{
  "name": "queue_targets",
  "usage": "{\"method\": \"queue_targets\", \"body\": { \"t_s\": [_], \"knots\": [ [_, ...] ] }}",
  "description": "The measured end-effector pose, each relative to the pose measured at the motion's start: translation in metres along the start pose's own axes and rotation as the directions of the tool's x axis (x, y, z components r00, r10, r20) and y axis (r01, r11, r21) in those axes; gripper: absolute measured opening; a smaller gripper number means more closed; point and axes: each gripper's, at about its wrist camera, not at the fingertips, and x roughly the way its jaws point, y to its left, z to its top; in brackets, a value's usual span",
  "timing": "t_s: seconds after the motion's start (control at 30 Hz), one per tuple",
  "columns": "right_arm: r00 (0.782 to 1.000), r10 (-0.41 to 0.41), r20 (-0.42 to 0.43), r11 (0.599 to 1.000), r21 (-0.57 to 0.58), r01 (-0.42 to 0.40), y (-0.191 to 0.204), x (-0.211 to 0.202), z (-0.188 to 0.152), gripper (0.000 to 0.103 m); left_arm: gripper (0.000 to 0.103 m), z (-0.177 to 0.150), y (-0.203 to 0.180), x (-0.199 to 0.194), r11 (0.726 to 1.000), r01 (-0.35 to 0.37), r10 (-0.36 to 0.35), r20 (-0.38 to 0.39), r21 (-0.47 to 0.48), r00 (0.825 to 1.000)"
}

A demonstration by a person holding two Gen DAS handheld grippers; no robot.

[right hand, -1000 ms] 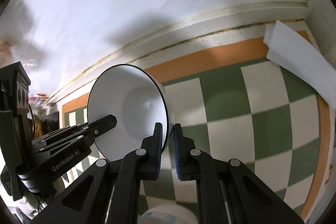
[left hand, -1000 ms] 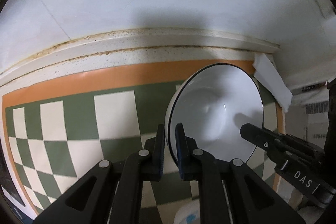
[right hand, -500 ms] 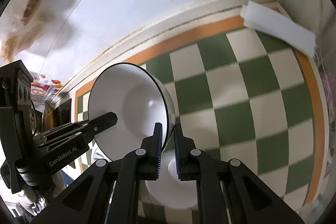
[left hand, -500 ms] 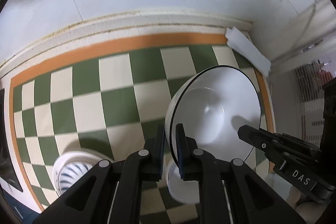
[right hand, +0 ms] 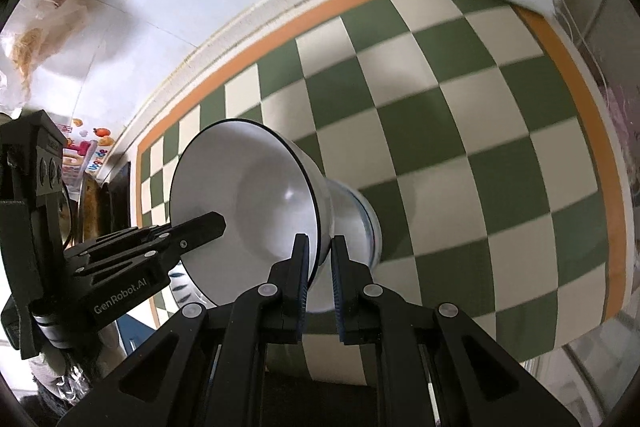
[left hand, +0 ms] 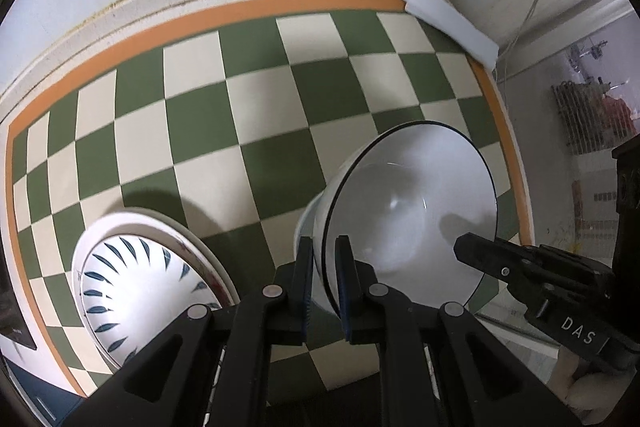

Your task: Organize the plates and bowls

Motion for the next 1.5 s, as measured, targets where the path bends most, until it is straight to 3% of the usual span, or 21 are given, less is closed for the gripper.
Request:
{"method": "queue_targets", "body": {
  "t_s": [0.3,1.13,1.33,1.5],
  "knots": [
    [0.998,-0.002,-0.055,1.0,0.014,0.002,-0.011,0.02,-0.015,0.013,0.009,-0.013,0.0,0.02,0.999,-0.037,0.037,-0.048,-0.001,0.998],
    [0.993,-0.04,-0.112,0.999,0.006,0.041,-0.011,0.04,-0.006,0.017,0.01,-0.013,0.001,0.037,0.997,-0.074,0.074,-0.088,0.003,0.993],
    [0.993,-0.036,-0.111,0.999,0.014,0.037,-0.012,0.036,-0.007,0.017,0.01,-0.014,0.001,0.025,0.997,-0.081,0.082,-0.07,0.016,0.994],
    [0.996,-0.048,-0.07,0.999,-0.006,0.048,-0.002,0.014,-0.011,0.017,0.01,-0.018,-0.003,-0.007,0.994,-0.1,0.101,-0.018,0.041,0.995]
  ]
}}
